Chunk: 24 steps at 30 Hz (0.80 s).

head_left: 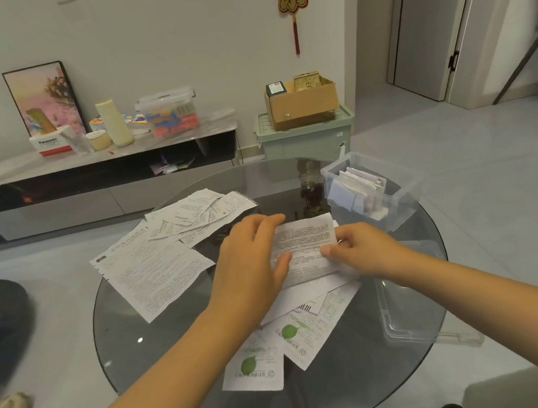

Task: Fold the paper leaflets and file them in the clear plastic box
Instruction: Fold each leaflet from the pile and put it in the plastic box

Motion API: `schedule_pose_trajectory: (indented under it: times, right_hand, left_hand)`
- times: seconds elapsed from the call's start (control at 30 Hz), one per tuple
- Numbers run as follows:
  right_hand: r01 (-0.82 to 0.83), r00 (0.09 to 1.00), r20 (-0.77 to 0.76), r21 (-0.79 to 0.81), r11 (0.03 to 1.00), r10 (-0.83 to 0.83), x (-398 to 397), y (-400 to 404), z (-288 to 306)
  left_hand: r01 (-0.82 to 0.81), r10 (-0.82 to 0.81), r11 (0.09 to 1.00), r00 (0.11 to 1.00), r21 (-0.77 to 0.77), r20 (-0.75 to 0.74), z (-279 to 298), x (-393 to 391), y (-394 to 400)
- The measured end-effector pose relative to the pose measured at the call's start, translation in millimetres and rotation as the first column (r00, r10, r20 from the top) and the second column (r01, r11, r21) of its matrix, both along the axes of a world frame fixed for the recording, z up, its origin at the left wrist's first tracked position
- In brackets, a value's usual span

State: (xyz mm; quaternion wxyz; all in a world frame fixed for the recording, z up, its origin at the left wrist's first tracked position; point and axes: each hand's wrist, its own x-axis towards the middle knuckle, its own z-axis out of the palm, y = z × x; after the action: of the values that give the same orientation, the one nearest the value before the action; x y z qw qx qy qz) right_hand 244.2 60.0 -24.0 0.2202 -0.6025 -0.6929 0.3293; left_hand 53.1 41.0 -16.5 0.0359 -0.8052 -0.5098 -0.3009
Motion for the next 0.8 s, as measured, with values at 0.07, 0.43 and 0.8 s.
schedule_pose_trajectory:
  times: [0.07,0.43,0.8]
  right_hand:
    - [0.033,0.999,-0.024,-0.010,0.999,-0.033,0,1,-2]
    - [-0.077,0.951,0.308,0.136,0.988,0.032,-2,6,-21]
    - [-0.335,0.845,0.496,0.196,0.922,0.201,4,10,-22]
  left_hand:
    - [-0.023,0.023,1.000,0.996,0.008,-0.087,-9,1,4]
    - [0.034,-0.149,0.923,0.950,-0.383,-0.275,-32,1,10]
    - [0.041,-0.129,0.961,0.941,-0.273,-0.313,-26,-3,16]
